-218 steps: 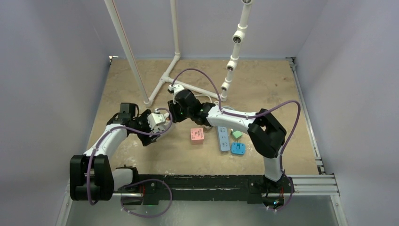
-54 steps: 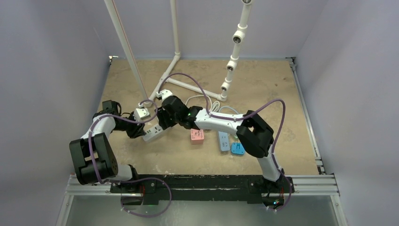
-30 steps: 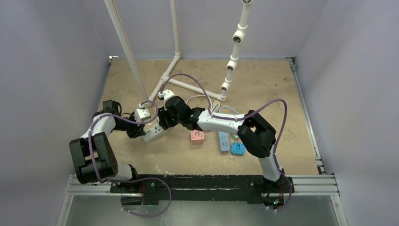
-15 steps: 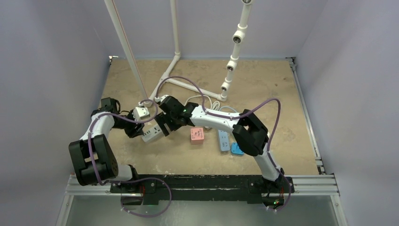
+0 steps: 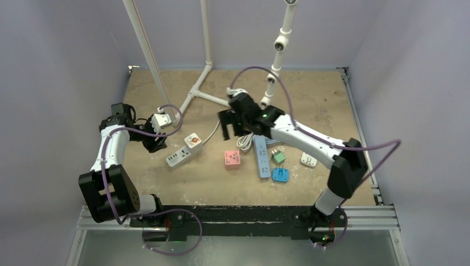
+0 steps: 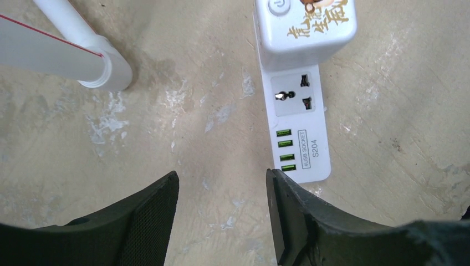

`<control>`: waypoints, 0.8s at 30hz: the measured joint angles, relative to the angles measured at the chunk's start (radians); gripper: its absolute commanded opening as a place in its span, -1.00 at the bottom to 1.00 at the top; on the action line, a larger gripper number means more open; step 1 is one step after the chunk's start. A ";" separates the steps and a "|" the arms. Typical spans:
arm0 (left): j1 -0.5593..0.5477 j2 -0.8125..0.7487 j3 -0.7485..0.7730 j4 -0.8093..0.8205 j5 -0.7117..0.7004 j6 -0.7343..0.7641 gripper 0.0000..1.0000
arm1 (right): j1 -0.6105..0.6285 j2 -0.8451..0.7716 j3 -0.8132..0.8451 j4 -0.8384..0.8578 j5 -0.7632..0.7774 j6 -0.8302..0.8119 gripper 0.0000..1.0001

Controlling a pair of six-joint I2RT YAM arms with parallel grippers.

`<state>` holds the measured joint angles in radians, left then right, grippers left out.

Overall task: Insert the plug
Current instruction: Press the plug into the socket, then pick up the socket from the center of the board.

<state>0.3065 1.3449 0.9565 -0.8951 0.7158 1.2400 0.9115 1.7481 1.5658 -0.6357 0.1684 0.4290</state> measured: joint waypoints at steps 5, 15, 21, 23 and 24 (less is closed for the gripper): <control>0.000 0.000 0.054 -0.032 0.030 -0.022 0.19 | -0.205 -0.220 -0.347 -0.009 0.044 0.056 0.93; -0.002 -0.008 0.123 -0.111 0.084 -0.035 0.19 | -0.262 -0.208 -0.496 0.021 -0.008 0.088 0.69; -0.007 -0.025 0.123 -0.135 0.088 -0.036 0.19 | -0.262 -0.112 -0.467 0.060 -0.031 0.085 0.36; -0.008 -0.025 0.123 -0.138 0.088 -0.036 0.19 | -0.262 -0.084 -0.464 0.069 -0.031 0.086 0.10; -0.008 -0.025 0.124 -0.140 0.088 -0.037 0.18 | -0.262 -0.075 -0.464 0.070 -0.031 0.088 -0.01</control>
<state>0.2985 1.3201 1.0801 -1.0348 0.8040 1.2030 0.6498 1.6730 1.1015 -0.5655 0.1375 0.5171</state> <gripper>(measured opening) 0.593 0.644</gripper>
